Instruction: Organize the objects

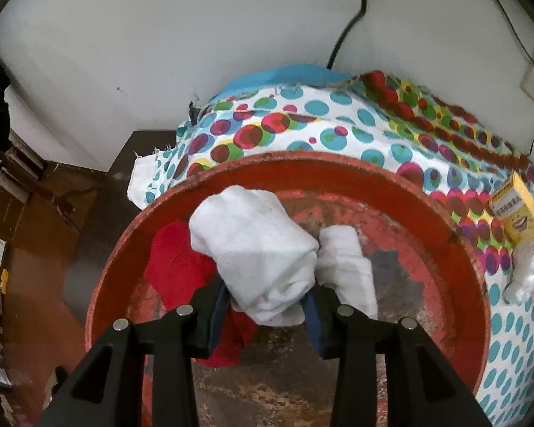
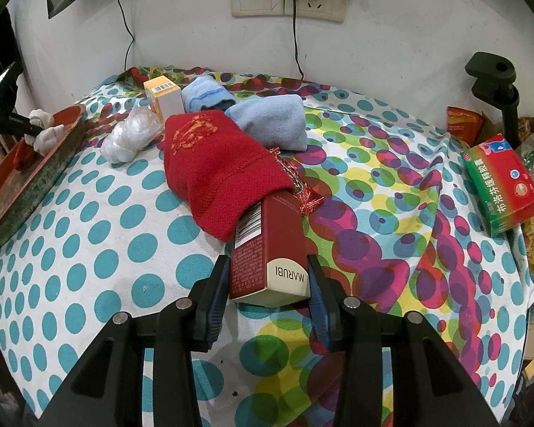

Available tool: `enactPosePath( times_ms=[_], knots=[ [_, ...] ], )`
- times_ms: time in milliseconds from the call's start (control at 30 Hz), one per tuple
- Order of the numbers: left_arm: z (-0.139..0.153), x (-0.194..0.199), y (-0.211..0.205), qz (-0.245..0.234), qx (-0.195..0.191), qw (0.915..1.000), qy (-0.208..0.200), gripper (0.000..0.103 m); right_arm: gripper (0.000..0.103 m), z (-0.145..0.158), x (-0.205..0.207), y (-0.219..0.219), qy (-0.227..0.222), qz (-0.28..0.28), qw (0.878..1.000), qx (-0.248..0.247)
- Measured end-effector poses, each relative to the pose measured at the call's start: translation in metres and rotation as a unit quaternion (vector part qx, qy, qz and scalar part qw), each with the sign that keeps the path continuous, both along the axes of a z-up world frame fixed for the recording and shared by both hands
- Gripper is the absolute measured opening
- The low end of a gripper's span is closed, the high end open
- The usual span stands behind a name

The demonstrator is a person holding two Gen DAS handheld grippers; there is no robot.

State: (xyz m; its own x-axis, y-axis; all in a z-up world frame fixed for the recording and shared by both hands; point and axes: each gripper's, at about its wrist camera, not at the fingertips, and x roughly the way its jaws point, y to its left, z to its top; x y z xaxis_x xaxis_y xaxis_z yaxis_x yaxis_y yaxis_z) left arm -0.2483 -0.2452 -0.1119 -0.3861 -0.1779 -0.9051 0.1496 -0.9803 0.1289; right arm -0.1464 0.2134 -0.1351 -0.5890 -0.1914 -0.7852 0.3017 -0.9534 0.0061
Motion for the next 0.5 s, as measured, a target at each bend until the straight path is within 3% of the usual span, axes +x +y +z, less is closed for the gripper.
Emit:
enactPosePath(
  times_ms=[233,500],
  knots=[
    [-0.002,0.005,0.002,-0.007,-0.006,1.0000,0.000,0.045,0.040,0.000,0.000,-0.001,0.000,0.000,1.000,0.001],
    [0.004,0.022,0.002,-0.025,0.030,0.9993,0.002,0.049,0.042,0.000,0.000,0.000,0.000,-0.001,1.000,0.001]
  ],
)
